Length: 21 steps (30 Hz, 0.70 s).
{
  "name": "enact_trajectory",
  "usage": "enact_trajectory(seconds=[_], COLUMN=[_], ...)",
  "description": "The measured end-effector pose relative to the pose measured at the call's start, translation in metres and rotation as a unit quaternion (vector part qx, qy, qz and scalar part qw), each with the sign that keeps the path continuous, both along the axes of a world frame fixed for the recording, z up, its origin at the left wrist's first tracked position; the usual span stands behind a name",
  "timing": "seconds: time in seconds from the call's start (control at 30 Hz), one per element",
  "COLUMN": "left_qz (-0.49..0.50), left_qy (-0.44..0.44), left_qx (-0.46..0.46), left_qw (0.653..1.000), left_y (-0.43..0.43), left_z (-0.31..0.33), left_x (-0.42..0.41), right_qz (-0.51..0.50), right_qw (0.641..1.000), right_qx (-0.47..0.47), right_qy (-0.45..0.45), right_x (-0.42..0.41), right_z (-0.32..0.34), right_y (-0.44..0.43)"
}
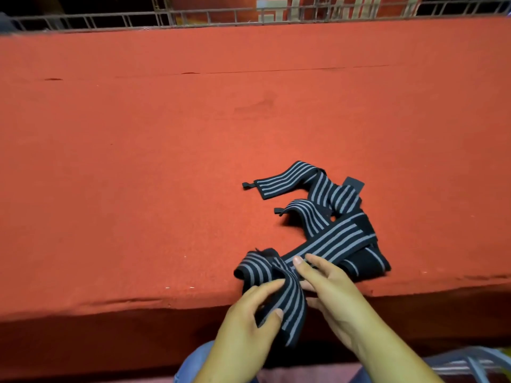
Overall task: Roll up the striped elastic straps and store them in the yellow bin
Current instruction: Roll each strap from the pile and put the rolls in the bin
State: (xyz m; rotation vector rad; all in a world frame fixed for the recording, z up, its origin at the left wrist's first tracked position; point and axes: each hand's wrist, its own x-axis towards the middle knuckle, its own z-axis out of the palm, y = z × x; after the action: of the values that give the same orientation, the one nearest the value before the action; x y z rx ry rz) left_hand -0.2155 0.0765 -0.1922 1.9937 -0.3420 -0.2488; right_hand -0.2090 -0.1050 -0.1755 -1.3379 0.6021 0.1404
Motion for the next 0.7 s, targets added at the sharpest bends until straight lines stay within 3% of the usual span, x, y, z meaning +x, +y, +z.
enact_trajectory(seconds=[0.1,0.3,0.5,0.7], left_qz=[-0.018,-0.004,0.031,0.156], left_qy=[-0.019,0.004,0.085,0.116], left_qx=[0.011,-0.013,-0.143,-0.124], left_qw=[1.000,1.000,0.985,0.973], left_y=[-0.005,-0.018,-0.029,-0.038], left_z=[-0.005,-0.005,0.009,0.040], left_x=[-0.004,-0.010,-0.009,-0.007], right_qz=[-0.001,0.007,0.047,0.104], right_qw=[0.998,0.997,0.992,0.985], right_qx=[0.055,0.052,0.062,0.043], right_qy=[-0.013,-0.055,-0.095,-0.129], right_x=[-0.002,-0.011,-0.026,-0.042], right_z=[-0.001,0.004,0.019,0.025], right_y=[-0.001,-0.005,-0.014,-0.008])
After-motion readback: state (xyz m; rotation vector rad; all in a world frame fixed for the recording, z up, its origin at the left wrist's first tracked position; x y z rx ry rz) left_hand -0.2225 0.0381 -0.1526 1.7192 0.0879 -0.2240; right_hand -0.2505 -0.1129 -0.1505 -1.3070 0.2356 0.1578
